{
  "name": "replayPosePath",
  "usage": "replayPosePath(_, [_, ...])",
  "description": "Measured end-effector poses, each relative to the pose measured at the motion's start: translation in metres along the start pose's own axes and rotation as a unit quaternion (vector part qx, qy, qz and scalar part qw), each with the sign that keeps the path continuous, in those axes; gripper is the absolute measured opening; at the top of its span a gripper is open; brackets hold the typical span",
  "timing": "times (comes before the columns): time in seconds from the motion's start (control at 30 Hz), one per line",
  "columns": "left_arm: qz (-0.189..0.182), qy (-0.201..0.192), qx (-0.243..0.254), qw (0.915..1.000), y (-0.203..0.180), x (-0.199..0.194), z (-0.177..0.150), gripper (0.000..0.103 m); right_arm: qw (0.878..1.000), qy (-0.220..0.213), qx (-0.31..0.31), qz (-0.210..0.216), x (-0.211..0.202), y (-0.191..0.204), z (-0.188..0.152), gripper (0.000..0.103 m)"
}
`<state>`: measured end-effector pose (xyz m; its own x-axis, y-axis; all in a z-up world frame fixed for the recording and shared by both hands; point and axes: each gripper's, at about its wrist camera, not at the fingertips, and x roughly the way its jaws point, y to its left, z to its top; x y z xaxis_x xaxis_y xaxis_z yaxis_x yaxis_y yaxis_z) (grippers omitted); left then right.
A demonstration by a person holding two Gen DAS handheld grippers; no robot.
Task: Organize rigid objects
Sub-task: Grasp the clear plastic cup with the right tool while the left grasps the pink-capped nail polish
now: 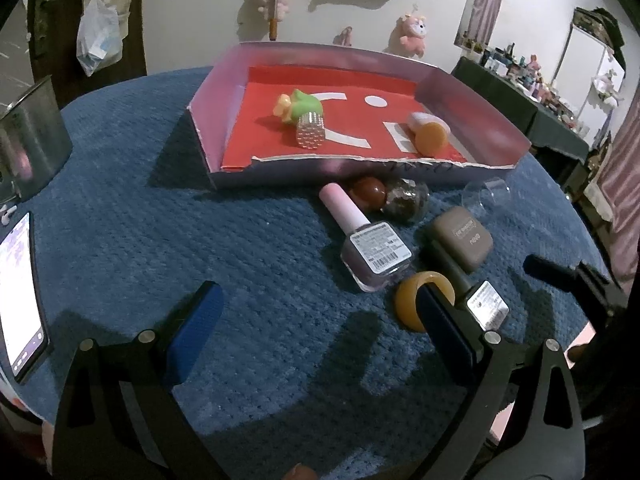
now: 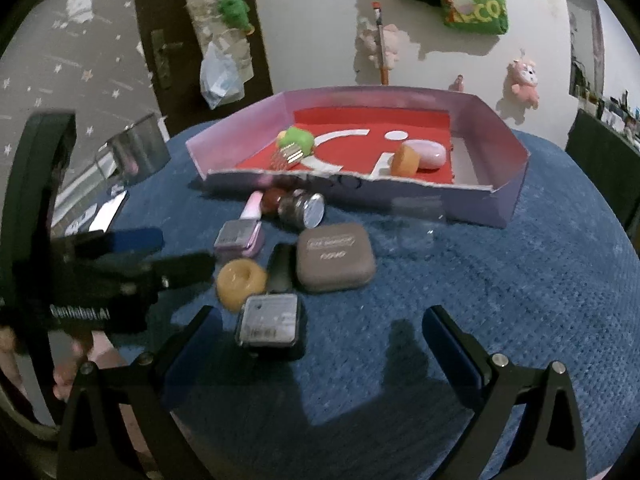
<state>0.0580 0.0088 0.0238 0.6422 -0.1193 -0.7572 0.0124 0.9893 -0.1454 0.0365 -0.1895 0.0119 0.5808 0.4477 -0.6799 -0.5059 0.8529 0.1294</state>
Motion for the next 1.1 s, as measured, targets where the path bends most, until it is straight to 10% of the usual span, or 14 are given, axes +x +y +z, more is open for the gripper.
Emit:
replayPosePath(0.7, [-0.012, 0.009, -0.012, 0.9998, -0.006, 0.023, 0.02, 0.098, 0.996, -0.037, 0.046, -0.06, -0.003, -0.041, 0.022, 0.1])
replayPosePath(1.1, [0.0, 0.004, -0.012, 0.9999, -0.006, 0.032, 0.018, 0.1, 0.995, -0.007, 0.082, -0.06, 0.03, -0.068, 0.052, 0.069])
